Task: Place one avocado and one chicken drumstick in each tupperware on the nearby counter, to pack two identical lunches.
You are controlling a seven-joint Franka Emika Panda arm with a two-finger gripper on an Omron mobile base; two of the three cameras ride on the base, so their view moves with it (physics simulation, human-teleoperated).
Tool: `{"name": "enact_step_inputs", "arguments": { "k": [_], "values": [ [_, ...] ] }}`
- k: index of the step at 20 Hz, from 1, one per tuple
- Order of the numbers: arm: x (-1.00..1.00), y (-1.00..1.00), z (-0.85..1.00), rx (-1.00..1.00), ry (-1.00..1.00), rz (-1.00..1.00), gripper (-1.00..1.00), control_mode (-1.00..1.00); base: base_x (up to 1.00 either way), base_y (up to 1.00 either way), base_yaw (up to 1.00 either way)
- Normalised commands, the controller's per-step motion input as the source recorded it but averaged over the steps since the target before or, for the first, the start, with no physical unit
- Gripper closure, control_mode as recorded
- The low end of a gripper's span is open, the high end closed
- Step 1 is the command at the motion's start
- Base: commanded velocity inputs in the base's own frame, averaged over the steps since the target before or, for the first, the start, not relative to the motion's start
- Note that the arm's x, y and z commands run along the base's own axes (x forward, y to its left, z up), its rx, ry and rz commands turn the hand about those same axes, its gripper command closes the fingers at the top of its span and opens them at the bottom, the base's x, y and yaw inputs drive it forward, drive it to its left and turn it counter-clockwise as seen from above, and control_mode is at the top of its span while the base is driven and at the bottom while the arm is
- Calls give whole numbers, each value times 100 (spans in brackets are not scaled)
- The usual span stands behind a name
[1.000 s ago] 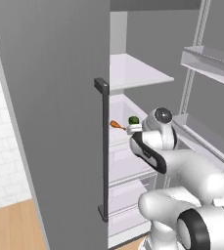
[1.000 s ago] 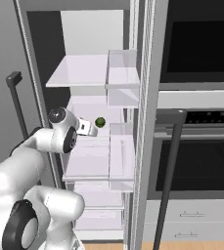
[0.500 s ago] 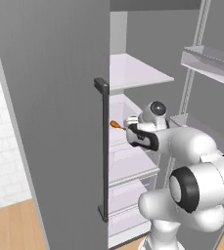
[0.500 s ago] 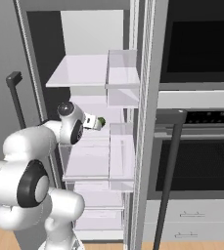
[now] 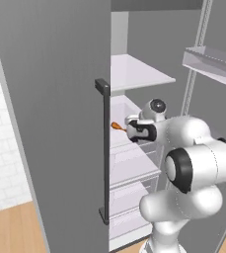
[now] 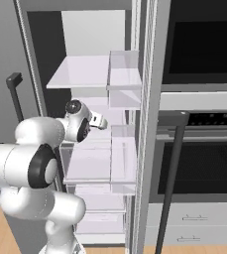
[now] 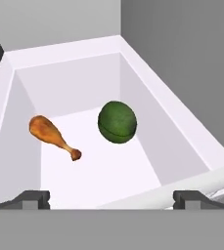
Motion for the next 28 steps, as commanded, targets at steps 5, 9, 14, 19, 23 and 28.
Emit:
{"name": "enact_step_inputs", "arguments": {
  "k": [5, 9, 14, 19, 23, 28],
  "values": [
    [35, 0, -18, 0, 0, -1, -100, -100, 0, 0, 0],
    [39, 0, -24, 0, 0, -1, -100, -100, 0, 0, 0],
    [36, 0, -24, 0, 0, -2, -100, -100, 0, 0, 0],
    [35, 0, -23, 0, 1, -3, -100, -100, 0, 0, 0],
    [39, 0, -24, 0, 0, -3, -100, -100, 0, 0, 0],
    [49, 0, -30, 0, 0, -4, -100, -100, 0, 0, 0]
  ]
}}
